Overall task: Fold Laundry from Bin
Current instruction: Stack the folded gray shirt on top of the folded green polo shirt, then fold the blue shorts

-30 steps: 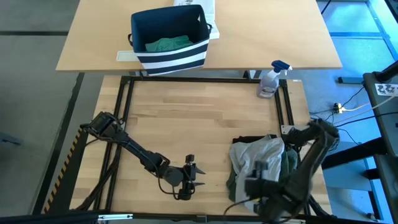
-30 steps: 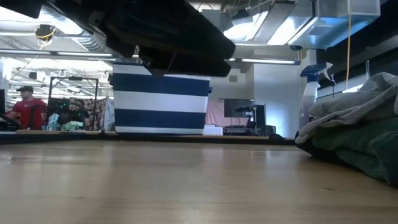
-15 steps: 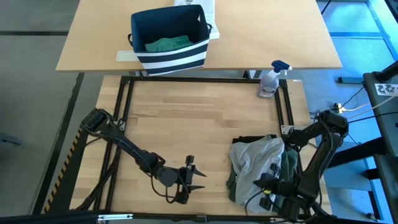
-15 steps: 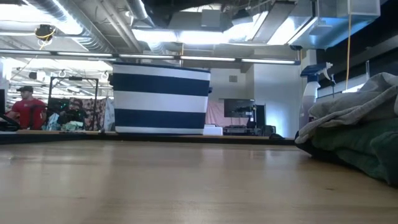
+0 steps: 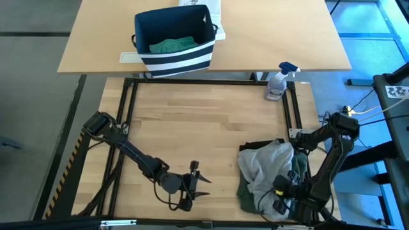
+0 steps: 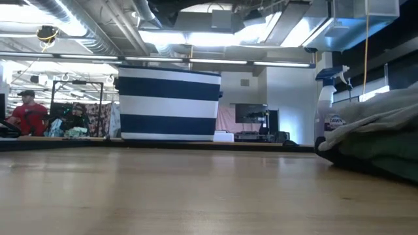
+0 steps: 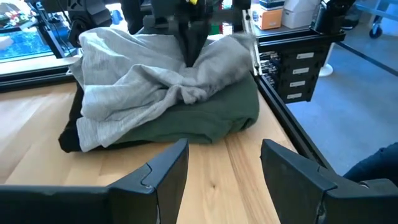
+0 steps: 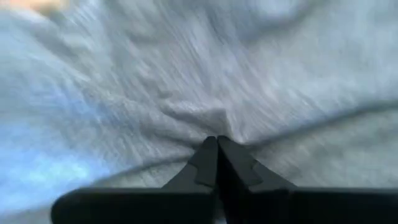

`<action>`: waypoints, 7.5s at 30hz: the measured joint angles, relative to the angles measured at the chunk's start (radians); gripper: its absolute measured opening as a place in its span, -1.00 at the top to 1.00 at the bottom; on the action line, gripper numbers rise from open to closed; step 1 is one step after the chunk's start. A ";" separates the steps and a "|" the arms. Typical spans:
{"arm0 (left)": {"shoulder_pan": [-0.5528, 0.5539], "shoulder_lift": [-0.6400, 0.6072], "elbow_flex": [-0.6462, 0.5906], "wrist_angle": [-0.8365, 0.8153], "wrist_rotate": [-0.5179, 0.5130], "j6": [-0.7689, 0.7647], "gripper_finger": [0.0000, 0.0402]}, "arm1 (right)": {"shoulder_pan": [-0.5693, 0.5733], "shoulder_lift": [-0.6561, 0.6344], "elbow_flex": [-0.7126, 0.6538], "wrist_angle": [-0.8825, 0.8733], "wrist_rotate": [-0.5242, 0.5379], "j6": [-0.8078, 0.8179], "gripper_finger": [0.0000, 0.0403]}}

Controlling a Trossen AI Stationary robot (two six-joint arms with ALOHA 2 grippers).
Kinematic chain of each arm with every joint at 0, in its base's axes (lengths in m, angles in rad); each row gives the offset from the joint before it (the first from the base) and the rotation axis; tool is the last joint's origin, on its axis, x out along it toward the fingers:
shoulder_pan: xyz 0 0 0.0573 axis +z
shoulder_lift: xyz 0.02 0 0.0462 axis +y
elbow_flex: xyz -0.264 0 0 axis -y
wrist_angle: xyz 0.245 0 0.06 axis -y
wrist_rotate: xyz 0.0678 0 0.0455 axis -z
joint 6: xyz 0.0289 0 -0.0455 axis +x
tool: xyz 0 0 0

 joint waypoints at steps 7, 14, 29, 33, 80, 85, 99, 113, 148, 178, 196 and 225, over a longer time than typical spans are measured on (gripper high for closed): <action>0.004 0.000 0.000 0.000 -0.001 -0.001 0.03 | 0.005 -0.111 0.125 -0.113 0.289 -0.132 0.96; -0.002 0.000 0.000 0.000 -0.003 -0.011 0.03 | -0.063 -0.089 0.132 0.198 0.272 -0.492 0.99; -0.008 0.000 0.000 0.000 -0.009 -0.024 0.03 | -0.104 0.102 0.082 0.425 0.041 -0.540 1.00; -0.008 0.000 0.000 0.000 -0.010 -0.024 0.03 | -0.103 0.019 0.083 0.341 0.179 -0.561 1.00; 0.213 -0.559 0.002 -0.384 -0.027 0.156 0.03 | -0.753 -0.295 0.102 0.666 0.214 -1.644 1.00; 0.407 -0.661 0.002 -0.473 0.083 0.191 0.03 | -1.028 -0.295 0.102 0.868 -0.168 -1.821 1.00; 0.924 -0.768 0.001 -0.507 0.385 0.218 0.03 | -1.504 -0.291 0.102 1.078 -0.451 -1.872 1.00; 1.384 -0.754 0.001 -0.505 0.590 0.216 0.03 | -1.622 -0.291 0.102 1.125 -0.454 -1.870 1.00; 1.554 -0.120 0.525 -1.184 0.489 0.802 0.49 | -1.804 0.050 0.507 0.898 -0.781 -1.904 1.00; 0.969 -0.167 0.272 -1.156 0.042 0.783 0.99 | -1.857 0.327 0.921 0.407 -0.747 -2.103 0.33; 0.853 -0.232 0.029 -0.939 -0.037 0.808 0.99 | -1.814 0.464 0.922 0.390 -0.591 -2.345 0.32; 0.815 -0.232 -0.064 -0.907 -0.019 0.822 0.99 | -1.636 0.538 1.086 0.338 -0.255 -2.420 -0.26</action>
